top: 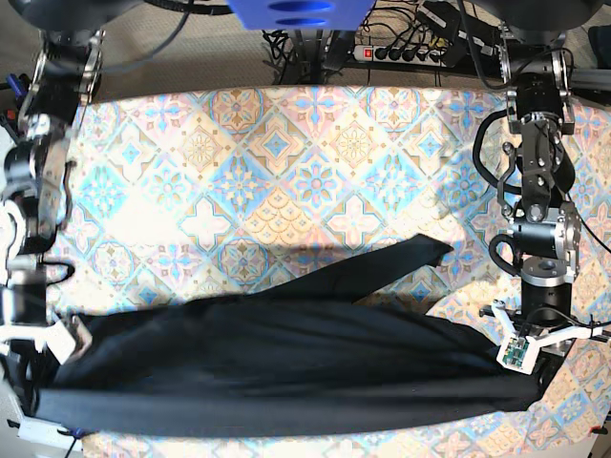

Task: Layout the t-shirt on the table in an organized manner, then fold the t-shirt properly
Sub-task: 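Lift the shirt with both grippers and pull it toward the robot, then release the shirt with the left gripper and swing it over the shirt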

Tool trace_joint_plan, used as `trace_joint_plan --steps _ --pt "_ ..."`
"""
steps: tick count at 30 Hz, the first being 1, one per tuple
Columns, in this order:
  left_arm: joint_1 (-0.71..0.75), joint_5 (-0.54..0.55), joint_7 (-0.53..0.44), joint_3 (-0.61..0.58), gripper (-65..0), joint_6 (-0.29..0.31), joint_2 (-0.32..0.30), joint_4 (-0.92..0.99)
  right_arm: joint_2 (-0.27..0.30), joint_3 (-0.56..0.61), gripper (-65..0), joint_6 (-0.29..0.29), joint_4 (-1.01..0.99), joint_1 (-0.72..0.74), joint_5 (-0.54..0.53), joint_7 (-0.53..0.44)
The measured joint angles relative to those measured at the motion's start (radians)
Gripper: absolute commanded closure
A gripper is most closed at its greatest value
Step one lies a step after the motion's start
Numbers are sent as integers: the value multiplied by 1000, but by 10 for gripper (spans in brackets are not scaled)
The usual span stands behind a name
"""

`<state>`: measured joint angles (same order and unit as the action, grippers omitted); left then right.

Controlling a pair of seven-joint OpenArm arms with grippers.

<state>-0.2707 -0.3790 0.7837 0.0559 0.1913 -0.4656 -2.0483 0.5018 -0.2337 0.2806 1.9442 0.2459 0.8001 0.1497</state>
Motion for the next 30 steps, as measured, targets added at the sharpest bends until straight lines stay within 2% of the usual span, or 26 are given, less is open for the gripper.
trace_joint_plan --steps 2,5,10,12,16,19,22,30 --pt "37 55 -9 33 0 10 5 -4 -6 -45 0 21 7 -84 -9 -11" --pt "93 161 -1 56 0 18 3 -5 -5 -120 0 19 17 -186 -24 -37" --pt "180 257 -19 90 0 45 5 -11 -5 -269 0 25 35 -325 -162 -92" --pt "204 289 3 123 0 35 8 -9 -6 -327 0 23 37 -378 -198 -103" --pt "248 438 -137 191 0 40 -1 -14 -4 -420 0 22 46 -454 -278 -158" --pt "283 472 -180 211 0 42 -2 -13 -5 -473 0 27 60 -513 -285 -204" --pt "312 518 -273 255 0 52 -2 -15 -5 -520 0 29 60 -544 -285 -237" --pt "425 536 -299 267 0 37 -2 -15 -6 -558 0 18 63 -633 -281 -232"
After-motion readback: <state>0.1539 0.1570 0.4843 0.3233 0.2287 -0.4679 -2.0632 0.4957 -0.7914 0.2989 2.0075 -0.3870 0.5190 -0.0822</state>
